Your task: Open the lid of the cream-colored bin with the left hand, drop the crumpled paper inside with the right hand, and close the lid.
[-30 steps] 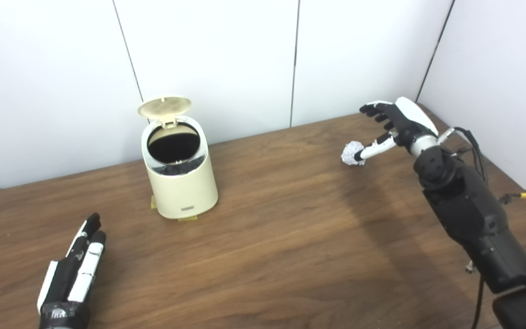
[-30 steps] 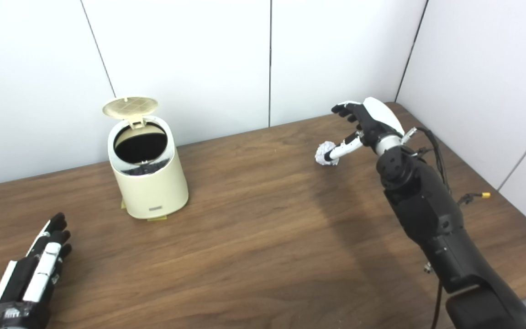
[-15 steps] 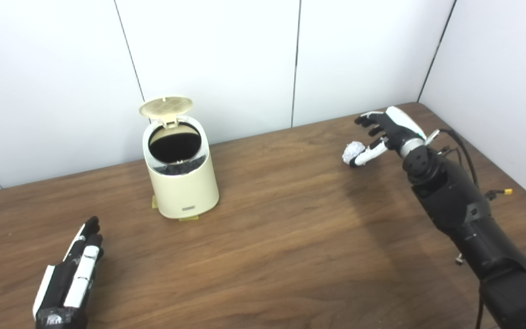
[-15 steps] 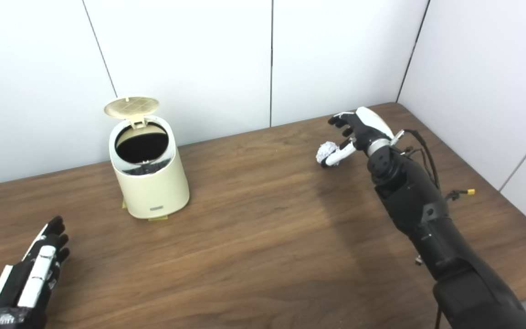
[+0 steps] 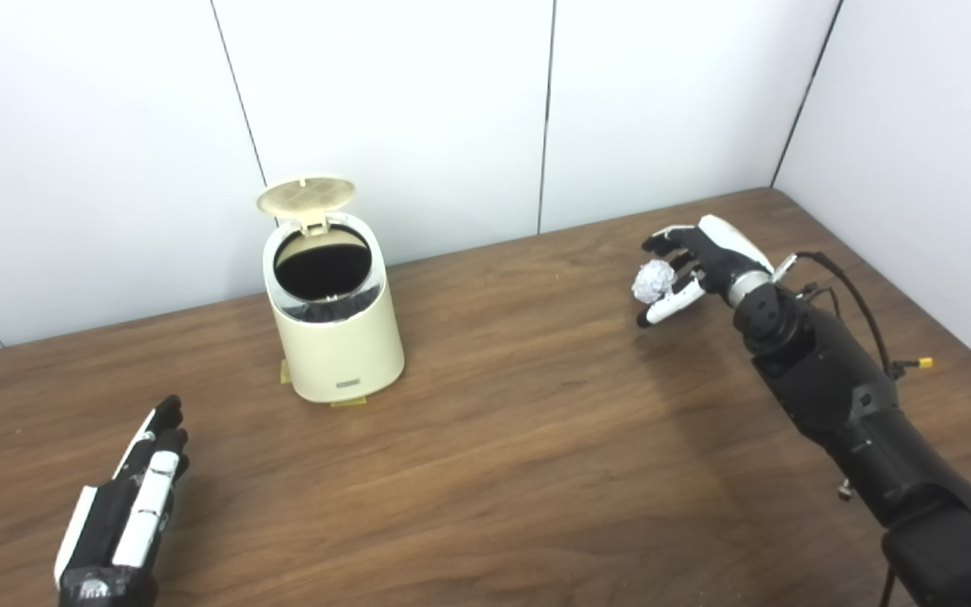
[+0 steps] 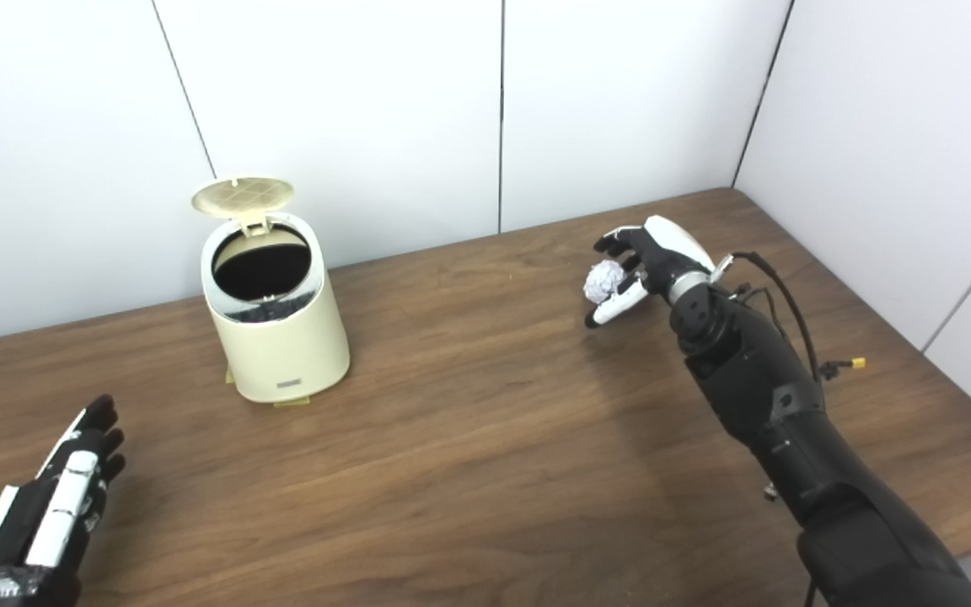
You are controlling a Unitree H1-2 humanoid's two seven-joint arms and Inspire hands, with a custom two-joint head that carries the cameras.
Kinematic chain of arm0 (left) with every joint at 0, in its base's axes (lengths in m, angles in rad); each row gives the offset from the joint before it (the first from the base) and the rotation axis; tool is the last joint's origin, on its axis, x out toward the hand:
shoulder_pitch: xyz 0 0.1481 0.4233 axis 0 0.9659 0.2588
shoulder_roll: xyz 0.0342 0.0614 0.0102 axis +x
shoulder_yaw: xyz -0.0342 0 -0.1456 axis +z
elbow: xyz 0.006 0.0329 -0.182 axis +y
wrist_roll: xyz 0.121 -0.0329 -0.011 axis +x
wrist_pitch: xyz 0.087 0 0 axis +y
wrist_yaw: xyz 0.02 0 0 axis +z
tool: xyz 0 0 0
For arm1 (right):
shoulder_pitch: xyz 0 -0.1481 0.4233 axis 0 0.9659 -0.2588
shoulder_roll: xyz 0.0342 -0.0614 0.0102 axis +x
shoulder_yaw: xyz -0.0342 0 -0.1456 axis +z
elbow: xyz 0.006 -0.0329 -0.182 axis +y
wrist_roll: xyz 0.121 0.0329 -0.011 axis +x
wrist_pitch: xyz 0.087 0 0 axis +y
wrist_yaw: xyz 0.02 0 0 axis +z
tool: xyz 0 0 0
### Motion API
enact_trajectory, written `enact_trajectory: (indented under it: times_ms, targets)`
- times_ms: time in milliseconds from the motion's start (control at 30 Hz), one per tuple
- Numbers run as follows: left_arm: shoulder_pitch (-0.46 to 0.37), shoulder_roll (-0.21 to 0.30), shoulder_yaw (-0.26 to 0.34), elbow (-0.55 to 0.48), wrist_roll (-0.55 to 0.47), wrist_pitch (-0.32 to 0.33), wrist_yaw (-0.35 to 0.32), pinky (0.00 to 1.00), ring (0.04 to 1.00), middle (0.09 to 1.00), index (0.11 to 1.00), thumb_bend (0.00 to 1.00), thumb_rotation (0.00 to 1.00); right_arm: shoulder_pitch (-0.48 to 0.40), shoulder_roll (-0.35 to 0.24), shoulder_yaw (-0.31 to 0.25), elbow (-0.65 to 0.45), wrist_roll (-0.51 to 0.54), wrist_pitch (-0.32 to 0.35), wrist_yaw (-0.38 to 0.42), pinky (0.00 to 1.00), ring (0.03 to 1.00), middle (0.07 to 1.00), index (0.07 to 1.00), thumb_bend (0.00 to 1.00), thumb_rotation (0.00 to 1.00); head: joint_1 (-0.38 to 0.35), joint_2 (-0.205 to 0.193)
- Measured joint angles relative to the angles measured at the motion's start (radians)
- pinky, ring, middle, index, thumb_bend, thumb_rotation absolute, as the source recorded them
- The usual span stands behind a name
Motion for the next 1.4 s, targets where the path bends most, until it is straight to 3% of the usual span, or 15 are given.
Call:
enact_trajectory:
  times_ms: [533, 867, 900, 933, 1000, 1067, 1233, 1400]
  targets:
    - [0.000, 0.001, -0.004, 0.003, 0.000, 0.000, 0.000, 1.00, 1.000, 1.000, 1.000, 0.56, 0.76, 0.009, -0.010, 0.006, -0.003, 0.009, -0.015, 0.000, 0.65, 0.726, 0.769, 0.766, 0.83, 0.12, 0.000, 0.005]
    - [0.001, 0.001, -0.005, 0.003, 0.000, 0.000, 0.001, 1.00, 1.000, 1.000, 1.000, 0.56, 0.77, 0.032, -0.033, 0.026, -0.025, 0.008, -0.044, 0.008, 0.64, 0.683, 0.697, 0.683, 0.79, 0.09, 0.008, 0.015]
    - [0.001, 0.001, -0.007, 0.003, 0.000, 0.000, 0.000, 1.00, 1.000, 1.000, 1.000, 0.56, 0.79, 0.033, -0.033, 0.026, -0.026, 0.008, -0.045, 0.008, 0.62, 0.649, 0.661, 0.668, 0.78, 0.08, 0.012, 0.020]
    - [0.001, 0.001, -0.007, 0.003, -0.001, 0.000, 0.000, 1.00, 1.000, 1.000, 1.000, 0.55, 0.80, 0.034, -0.032, 0.026, -0.028, 0.009, -0.045, 0.008, 0.58, 0.601, 0.565, 0.597, 0.66, 0.04, 0.012, 0.018]
    - [0.001, 0.001, -0.006, 0.003, -0.005, 0.000, 0.000, 1.00, 1.000, 1.000, 1.000, 0.52, 0.83, 0.037, -0.030, 0.019, -0.029, 0.013, -0.053, 0.000, 0.57, 0.499, 0.491, 0.533, 0.55, 0.01, 0.012, 0.020]
    - [0.001, 0.001, -0.005, 0.003, -0.015, 0.000, 0.000, 1.00, 1.000, 1.000, 1.000, 0.52, 0.82, 0.045, -0.025, 0.014, -0.030, 0.013, -0.062, -0.017, 0.52, 0.460, 0.481, 0.515, 0.53, 0.00, 0.014, 0.023]
    - [0.001, 0.002, -0.008, 0.002, -0.023, 0.005, 0.000, 1.00, 1.000, 1.000, 1.000, 0.48, 0.67, 0.052, -0.020, 0.015, -0.030, 0.009, -0.066, -0.041, 0.41, 0.400, 0.489, 0.529, 0.51, 0.00, 0.017, 0.023]
    - [0.001, 0.002, -0.010, 0.002, -0.033, 0.011, 0.000, 1.00, 1.000, 1.000, 1.000, 0.46, 0.63, 0.053, -0.016, 0.014, -0.029, 0.010, -0.062, -0.041, 0.38, 0.389, 0.490, 0.537, 0.51, 0.00, 0.015, 0.023]
